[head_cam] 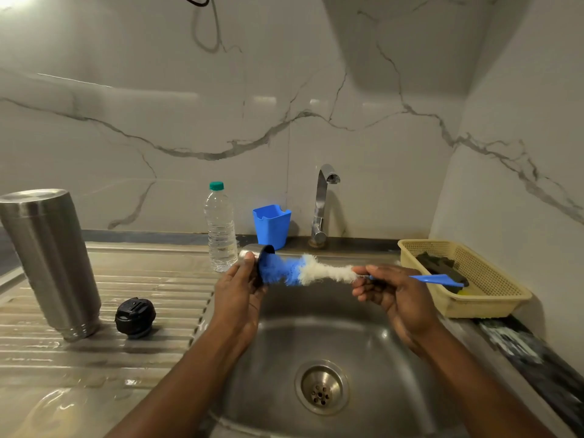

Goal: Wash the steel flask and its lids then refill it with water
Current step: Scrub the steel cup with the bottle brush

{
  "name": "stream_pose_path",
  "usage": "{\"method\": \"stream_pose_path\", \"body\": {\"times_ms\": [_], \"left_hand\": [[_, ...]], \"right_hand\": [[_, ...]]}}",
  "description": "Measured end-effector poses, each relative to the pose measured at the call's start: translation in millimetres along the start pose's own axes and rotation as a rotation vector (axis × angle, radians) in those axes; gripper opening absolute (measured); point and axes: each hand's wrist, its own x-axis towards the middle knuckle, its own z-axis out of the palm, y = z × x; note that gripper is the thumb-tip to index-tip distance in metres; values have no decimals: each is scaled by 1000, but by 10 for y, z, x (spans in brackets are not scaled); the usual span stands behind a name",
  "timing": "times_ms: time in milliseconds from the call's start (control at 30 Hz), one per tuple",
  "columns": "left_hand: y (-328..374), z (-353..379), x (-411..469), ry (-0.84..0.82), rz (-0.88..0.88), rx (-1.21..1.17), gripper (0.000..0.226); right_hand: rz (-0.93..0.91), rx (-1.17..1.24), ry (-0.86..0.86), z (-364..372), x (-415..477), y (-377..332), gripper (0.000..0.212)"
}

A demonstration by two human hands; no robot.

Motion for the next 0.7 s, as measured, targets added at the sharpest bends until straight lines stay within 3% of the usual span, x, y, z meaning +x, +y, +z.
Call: {"method": "stream_pose_path", "body": {"times_ms": [700], "left_hand": [[-4,15,-25,16,-12,1,18]], "right_hand": [[-36,-55,-33,30,20,108,26]]}}
